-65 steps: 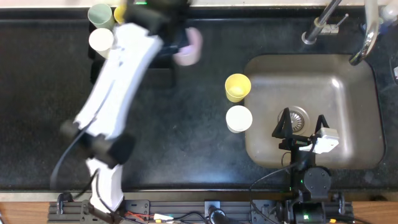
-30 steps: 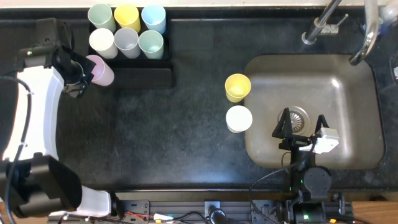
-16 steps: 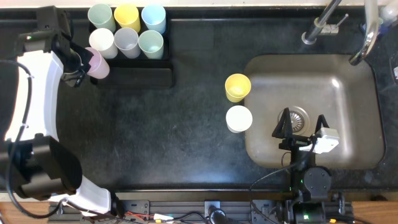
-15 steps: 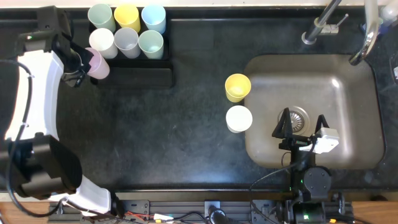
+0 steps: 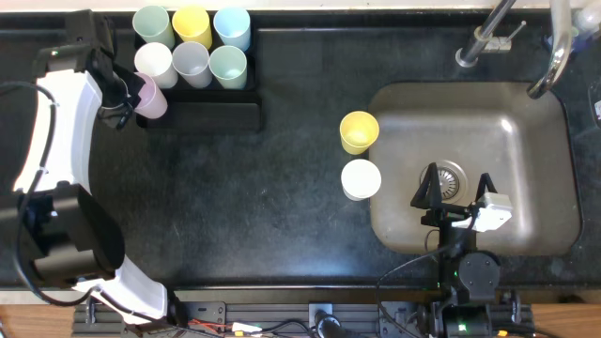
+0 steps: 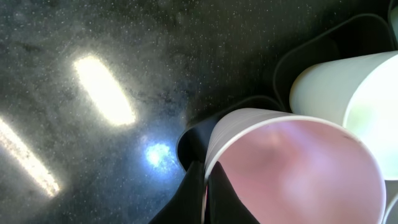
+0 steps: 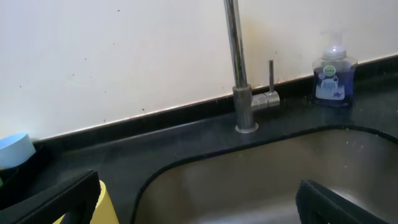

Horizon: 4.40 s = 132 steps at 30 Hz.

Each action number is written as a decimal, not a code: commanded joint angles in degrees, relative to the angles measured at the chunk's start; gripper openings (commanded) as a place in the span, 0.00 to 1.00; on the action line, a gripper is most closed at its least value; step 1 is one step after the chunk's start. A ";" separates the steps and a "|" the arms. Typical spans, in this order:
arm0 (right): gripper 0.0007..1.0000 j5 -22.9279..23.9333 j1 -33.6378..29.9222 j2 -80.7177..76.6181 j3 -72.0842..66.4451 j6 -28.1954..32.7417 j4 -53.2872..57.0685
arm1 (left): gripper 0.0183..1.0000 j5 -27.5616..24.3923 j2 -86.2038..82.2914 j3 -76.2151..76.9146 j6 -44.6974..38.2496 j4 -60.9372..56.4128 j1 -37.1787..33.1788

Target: Store Cups

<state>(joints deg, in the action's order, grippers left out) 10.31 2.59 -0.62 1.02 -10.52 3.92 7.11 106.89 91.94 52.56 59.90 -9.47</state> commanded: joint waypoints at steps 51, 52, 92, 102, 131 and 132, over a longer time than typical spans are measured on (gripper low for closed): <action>1.00 -0.35 -0.37 0.42 -0.74 -0.20 -0.33 | 1.00 1.01 -9.81 -0.17 -0.24 0.04 3.82; 1.00 -0.35 -0.37 0.42 -0.74 -0.20 -0.33 | 1.00 0.09 -11.61 -0.17 -0.24 0.85 4.26; 1.00 -0.37 -0.37 0.42 -0.74 -0.20 -0.33 | 1.00 -1.77 6.95 5.62 -4.11 -10.34 53.35; 1.00 -0.35 -0.37 0.42 -0.74 -0.20 -0.33 | 0.98 -2.40 9.20 5.62 -4.09 -10.51 52.28; 1.00 -0.37 -0.37 0.42 -0.74 -0.20 -0.33 | 0.02 1.33 -7.23 5.70 1.03 -0.31 37.62; 1.00 -0.37 -0.37 0.42 -0.74 -0.20 -0.33 | 0.02 1.38 -8.04 5.70 1.64 1.77 35.30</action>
<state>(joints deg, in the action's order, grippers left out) 10.28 2.59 -0.64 1.02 -10.50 3.95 6.09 104.53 96.18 51.13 58.81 31.40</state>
